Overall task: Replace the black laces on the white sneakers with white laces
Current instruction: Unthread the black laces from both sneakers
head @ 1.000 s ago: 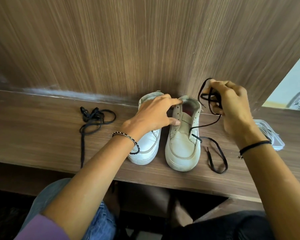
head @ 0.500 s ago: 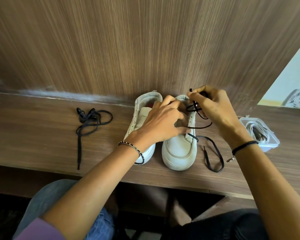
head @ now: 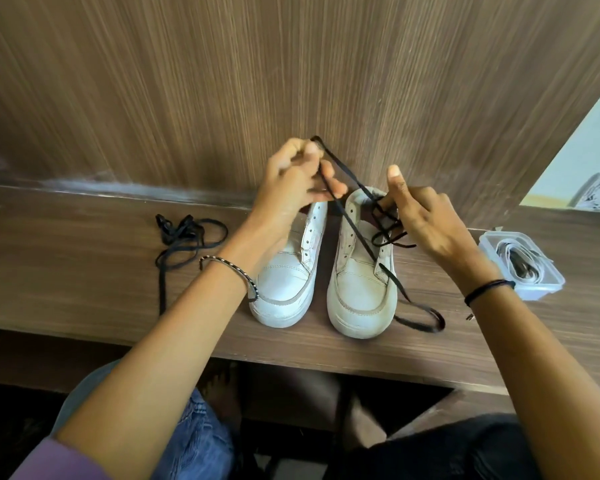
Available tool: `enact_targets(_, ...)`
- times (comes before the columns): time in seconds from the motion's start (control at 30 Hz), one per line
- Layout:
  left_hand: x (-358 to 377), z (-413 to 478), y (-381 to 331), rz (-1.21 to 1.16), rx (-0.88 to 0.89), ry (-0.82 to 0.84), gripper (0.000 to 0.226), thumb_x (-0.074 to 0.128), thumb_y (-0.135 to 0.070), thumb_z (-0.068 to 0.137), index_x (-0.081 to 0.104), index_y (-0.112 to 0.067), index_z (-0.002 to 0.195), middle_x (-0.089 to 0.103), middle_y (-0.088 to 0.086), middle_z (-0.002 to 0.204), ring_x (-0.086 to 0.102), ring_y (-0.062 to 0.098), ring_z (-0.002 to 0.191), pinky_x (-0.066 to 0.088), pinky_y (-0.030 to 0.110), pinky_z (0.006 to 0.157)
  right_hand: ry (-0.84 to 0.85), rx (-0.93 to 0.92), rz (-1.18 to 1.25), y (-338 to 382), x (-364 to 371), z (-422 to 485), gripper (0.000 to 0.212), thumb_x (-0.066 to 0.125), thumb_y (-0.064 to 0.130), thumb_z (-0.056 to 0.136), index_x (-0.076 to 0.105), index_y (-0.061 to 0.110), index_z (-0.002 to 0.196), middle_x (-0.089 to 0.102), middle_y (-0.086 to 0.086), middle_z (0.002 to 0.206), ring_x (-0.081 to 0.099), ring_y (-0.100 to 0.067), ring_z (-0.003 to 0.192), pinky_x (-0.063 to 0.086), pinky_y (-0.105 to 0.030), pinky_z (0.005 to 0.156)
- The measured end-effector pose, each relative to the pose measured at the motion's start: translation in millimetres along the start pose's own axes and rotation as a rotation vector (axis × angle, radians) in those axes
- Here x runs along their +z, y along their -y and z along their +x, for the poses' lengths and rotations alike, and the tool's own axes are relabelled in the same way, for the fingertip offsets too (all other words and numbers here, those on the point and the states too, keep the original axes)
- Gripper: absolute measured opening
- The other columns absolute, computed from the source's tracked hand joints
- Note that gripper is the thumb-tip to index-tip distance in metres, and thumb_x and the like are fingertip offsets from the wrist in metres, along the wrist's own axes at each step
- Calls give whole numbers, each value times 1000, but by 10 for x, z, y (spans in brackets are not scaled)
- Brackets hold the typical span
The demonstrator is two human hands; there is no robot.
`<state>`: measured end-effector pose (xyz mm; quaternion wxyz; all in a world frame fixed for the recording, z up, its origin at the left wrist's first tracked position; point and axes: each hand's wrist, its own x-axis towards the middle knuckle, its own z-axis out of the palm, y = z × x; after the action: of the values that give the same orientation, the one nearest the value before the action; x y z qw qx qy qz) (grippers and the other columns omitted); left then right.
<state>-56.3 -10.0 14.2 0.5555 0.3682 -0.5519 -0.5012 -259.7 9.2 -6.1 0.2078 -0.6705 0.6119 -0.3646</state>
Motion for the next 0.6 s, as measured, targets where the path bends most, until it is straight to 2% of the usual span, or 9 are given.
enact_targets(0.07,-62,31,-34,-37,22,-56,21,43,-11,109,50,-12,88,51,0,74,46,11,51,49,28,54,21,-9,-7,-11,3,5,87,27,68,104,70,-7,90,73,-21,88,67,-31,86,53,-36,85)
enact_targets(0.17,-102,20,-56,86,54,-71,26,48,-20,108,51,-12,83,49,-7,69,34,6,49,29,21,44,-4,-64,-5,29,6,-9,72,34,59,107,76,6,83,75,-5,79,70,-11,79,51,-15,75)
enact_targets(0.23,-95,-7,-37,341,140,-57,34,54,-28,106,55,-8,78,49,-13,63,38,4,53,30,19,50,-89,-150,28,60,10,-20,62,40,50,109,75,10,78,74,1,71,68,-1,69,47,-9,69)
enact_targets(0.33,-90,-29,30,700,246,41,42,61,-37,99,61,-11,66,59,-7,75,55,7,66,43,29,67,-173,-181,145,115,-15,-31,54,47,46,108,74,9,79,73,-2,65,64,-1,57,43,-8,63)
enact_targets(0.4,-96,-48,54,896,236,145,47,58,-45,97,59,-12,64,59,-4,75,59,16,70,44,32,67,-90,-177,129,143,-33,-33,43,54,41,106,75,12,82,75,-2,69,64,-2,58,42,-9,60)
enact_targets(0.47,-109,-87,74,1187,223,225,48,55,-48,98,56,-10,69,50,-4,63,54,20,70,36,32,63,56,-193,14,134,-29,-37,35,58,38,104,75,16,83,75,1,71,65,-4,61,41,-10,59)
enact_targets(0.53,-117,-128,70,1426,270,235,45,52,-49,99,59,-13,73,41,-9,60,46,16,73,31,30,67,187,-209,-75,114,-17,-48,34,61,44,100,75,21,80,74,2,71,66,-9,65,47,-20,62)
enact_targets(0.6,-123,-141,50,1507,303,211,49,50,-50,101,57,-15,67,36,-10,58,44,19,73,31,30,68,298,-221,-116,102,-13,-50,34,69,54,92,74,24,77,73,3,69,68,-12,68,51,-23,68)
